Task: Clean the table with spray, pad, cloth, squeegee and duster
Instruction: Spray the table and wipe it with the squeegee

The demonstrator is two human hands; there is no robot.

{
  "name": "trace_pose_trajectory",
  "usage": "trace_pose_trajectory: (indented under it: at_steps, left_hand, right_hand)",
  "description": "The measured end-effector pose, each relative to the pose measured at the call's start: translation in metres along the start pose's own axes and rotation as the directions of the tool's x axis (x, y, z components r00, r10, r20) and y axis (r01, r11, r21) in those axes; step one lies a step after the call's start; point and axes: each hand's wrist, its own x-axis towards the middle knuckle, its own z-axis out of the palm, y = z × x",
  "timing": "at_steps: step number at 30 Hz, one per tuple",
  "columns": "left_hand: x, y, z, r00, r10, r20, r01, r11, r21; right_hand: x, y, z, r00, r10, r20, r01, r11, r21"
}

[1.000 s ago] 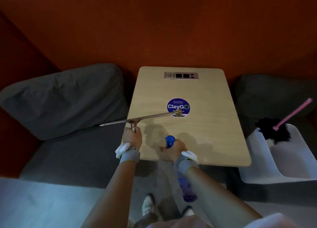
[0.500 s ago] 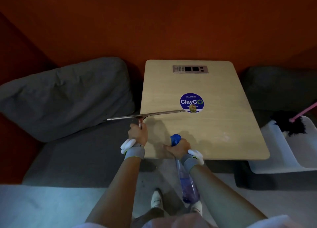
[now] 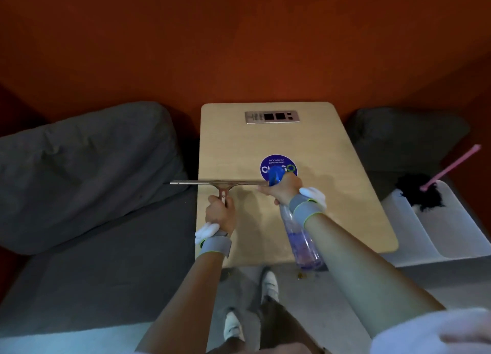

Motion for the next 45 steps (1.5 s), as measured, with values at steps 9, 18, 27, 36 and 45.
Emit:
trace_pose_trajectory:
  at_steps: [9, 18, 27, 36, 45]
  left_hand:
    - [0.027, 0.012, 0.028, 0.999, 0.005, -0.049, -0.006, 1.000, -0.021]
    - [0.058, 0.027, 0.048, 0.998, -0.047, 0.030, 0.048, 0.998, -0.049]
    - [0.062, 0.030, 0.056, 0.998, -0.046, 0.046, 0.049, 0.995, -0.083]
    - [0.048, 0.035, 0.048, 0.996, -0.026, 0.084, 0.028, 0.999, -0.031]
    - [-0.003, 0.031, 0.053, 0.980, 0.160, 0.116, -0.164, 0.986, 0.028]
  right_hand:
    - [0.108, -0.082, -0.040, 0.985, -0.121, 0.120, 0.151, 0.946, -0.288]
    - [0.197, -0.115, -0.019, 0.956, -0.016, 0.293, 0.139, 0.905, -0.402]
    - [0.213, -0.123, -0.008, 0.943, -0.052, 0.327, 0.189, 0.895, -0.404]
    - [0.178, -0.104, -0.020, 0.970, -0.127, 0.207, 0.179, 0.950, -0.257]
    - [0.068, -0.007, -0.073, 0.930, -0.181, -0.319, 0.246, 0.953, 0.178]
